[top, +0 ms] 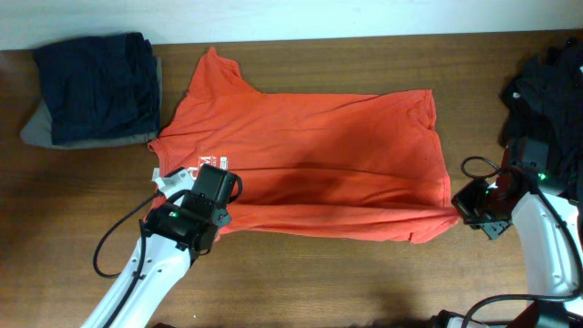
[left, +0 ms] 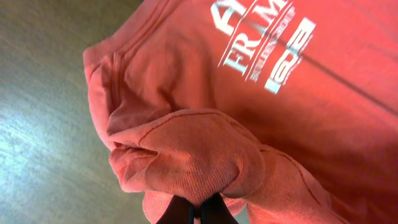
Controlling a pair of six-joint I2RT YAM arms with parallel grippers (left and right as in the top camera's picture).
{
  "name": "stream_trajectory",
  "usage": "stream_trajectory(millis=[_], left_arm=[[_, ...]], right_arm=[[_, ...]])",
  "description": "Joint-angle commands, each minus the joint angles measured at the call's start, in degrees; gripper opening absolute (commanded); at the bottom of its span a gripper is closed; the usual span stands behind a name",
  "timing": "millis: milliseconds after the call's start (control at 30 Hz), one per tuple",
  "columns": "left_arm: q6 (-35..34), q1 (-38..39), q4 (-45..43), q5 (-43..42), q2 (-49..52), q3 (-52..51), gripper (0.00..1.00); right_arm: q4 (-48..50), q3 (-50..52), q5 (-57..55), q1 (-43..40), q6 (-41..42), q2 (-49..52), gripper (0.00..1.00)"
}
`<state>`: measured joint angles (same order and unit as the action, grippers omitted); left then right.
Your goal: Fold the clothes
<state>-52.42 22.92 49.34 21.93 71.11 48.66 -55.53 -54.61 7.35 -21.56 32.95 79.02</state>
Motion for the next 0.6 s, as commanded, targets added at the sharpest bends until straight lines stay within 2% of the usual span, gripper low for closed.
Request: stream_trajectory(millis=[0,333,567], left_arm=[[1.2,-0.1,-1.5,3.2,-0.7,1.0,0.01],[2.0,-0.1,-5.6,6.9,2.1,1.0,0.01],[2.0,-0.1,-9.4,10.5,8.0,1.0,0.01]], right_arm=[[1.7,-1.2,4.1,-0.2,-0.1,-0.5,0.04],[6.0,-1.2,7.5,0.5,-0.2,-0.5,0.04],[12.0,-1.2,7.4,6.6,-0.2,-0.5,0.04]])
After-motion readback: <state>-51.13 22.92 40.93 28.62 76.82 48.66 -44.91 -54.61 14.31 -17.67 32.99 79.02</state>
